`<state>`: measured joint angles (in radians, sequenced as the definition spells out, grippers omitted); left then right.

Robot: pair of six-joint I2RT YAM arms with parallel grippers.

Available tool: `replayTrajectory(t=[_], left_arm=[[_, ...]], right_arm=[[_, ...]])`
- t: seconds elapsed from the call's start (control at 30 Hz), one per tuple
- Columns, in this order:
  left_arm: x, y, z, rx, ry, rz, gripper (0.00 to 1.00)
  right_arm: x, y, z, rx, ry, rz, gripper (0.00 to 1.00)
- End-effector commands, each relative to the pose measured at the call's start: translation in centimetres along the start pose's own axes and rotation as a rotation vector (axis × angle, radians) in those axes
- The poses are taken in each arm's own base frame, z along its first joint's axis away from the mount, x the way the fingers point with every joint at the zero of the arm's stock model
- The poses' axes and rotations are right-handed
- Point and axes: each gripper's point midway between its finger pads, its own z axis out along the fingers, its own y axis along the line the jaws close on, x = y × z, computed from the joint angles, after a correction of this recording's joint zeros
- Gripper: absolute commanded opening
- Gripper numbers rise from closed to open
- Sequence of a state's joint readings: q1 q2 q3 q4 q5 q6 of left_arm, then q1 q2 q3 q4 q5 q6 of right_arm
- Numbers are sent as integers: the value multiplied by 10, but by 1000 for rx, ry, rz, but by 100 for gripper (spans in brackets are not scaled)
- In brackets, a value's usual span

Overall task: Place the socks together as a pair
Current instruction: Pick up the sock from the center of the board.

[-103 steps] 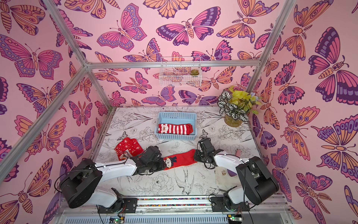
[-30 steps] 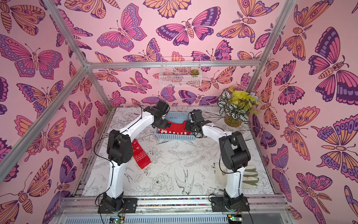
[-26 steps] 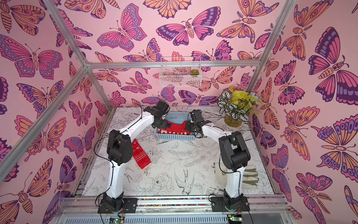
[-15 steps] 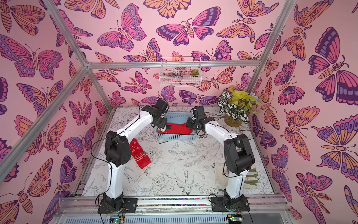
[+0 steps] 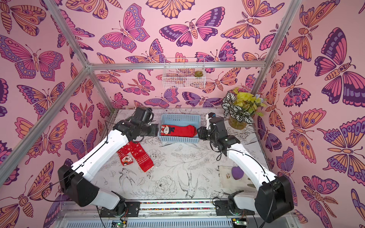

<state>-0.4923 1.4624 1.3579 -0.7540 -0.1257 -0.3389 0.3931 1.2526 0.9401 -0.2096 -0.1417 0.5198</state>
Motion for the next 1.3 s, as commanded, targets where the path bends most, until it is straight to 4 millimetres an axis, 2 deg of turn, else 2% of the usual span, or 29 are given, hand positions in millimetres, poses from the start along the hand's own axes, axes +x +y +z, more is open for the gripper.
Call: replayTrajectory(t=[0.0,0.17,0.27,0.37,0.47,0.53,0.6,0.7,1.03,1.13,1.27], left_arm=[[35,3,6,43,13,-126,64],[96,15,15,46,110,-201,63],[127,20,24,29,177,-222,61],[155,19,32,1,237,-213,60],[171,13,36,-20,263,-180,59],[185,15,46,-62,309,-148,55],[193,18,50,-89,326,-148,47],[199,22,54,-117,338,-137,43],[216,34,72,-219,404,-80,43],[216,41,74,-258,400,-68,43],[213,38,74,-252,399,-66,43]], right_arm=[[19,2,-4,-59,-2,-18,35],[68,-18,0,-51,56,-67,33],[85,-28,6,-57,54,-60,32],[89,-31,12,-68,35,-63,31],[89,-32,13,-62,29,-74,30],[89,-32,13,-66,16,-74,30],[89,-33,12,-66,5,-75,30],[87,-35,10,-57,-10,-77,29],[88,-34,11,-65,-12,-80,29],[88,-33,11,-68,-15,-79,29],[89,-32,11,-74,-14,-83,29]])
